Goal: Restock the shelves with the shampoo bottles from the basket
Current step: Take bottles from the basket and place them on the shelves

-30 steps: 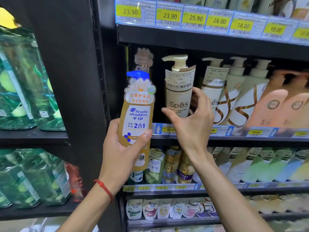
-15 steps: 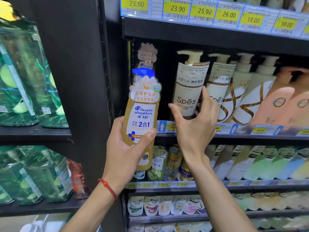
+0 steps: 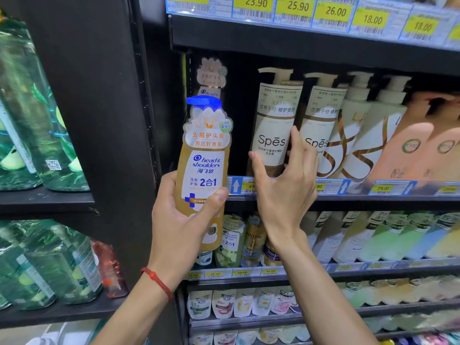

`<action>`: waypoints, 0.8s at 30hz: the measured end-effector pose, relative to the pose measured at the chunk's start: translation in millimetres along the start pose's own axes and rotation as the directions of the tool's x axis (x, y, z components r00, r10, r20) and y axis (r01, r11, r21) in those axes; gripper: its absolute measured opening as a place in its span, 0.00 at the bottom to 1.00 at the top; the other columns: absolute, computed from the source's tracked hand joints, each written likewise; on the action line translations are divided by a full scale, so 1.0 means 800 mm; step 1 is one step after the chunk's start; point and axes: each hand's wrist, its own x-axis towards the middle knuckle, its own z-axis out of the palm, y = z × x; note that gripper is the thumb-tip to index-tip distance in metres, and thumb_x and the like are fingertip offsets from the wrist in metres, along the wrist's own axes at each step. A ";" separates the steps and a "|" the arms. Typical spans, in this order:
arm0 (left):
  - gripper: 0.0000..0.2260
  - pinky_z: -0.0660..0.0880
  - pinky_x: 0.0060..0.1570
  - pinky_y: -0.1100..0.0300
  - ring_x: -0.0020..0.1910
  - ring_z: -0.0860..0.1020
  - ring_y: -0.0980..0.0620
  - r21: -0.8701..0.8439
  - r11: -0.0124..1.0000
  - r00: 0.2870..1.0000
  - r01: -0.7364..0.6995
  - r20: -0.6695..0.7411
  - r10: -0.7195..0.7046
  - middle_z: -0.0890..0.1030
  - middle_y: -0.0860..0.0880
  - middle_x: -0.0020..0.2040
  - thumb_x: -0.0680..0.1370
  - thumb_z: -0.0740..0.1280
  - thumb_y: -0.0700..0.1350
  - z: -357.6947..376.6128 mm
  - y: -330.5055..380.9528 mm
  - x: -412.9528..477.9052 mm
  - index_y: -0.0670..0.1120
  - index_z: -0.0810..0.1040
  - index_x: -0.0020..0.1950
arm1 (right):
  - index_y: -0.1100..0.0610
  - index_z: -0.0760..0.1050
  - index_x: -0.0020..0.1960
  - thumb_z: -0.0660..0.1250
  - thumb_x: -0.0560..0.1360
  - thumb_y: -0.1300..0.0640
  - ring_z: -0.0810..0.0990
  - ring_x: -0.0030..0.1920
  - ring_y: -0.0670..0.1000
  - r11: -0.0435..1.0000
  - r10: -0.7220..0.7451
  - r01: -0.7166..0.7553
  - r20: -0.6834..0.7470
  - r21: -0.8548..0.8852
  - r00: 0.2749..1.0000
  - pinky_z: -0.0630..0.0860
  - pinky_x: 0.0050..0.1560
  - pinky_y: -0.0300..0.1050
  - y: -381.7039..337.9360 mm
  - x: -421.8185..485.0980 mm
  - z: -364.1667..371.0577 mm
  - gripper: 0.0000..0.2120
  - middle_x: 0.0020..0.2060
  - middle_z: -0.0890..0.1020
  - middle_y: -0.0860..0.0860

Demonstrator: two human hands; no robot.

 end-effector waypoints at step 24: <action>0.18 0.82 0.52 0.57 0.66 0.77 0.46 0.041 0.972 0.964 -0.232 0.145 0.224 0.78 0.47 0.64 0.77 0.71 0.55 0.043 0.031 0.029 0.66 0.67 0.63 | 0.54 0.80 0.66 0.77 0.74 0.42 0.74 0.58 0.54 0.885 -0.442 0.459 0.452 0.080 0.774 0.72 0.59 0.52 0.139 0.030 -0.082 0.25 0.57 0.77 0.51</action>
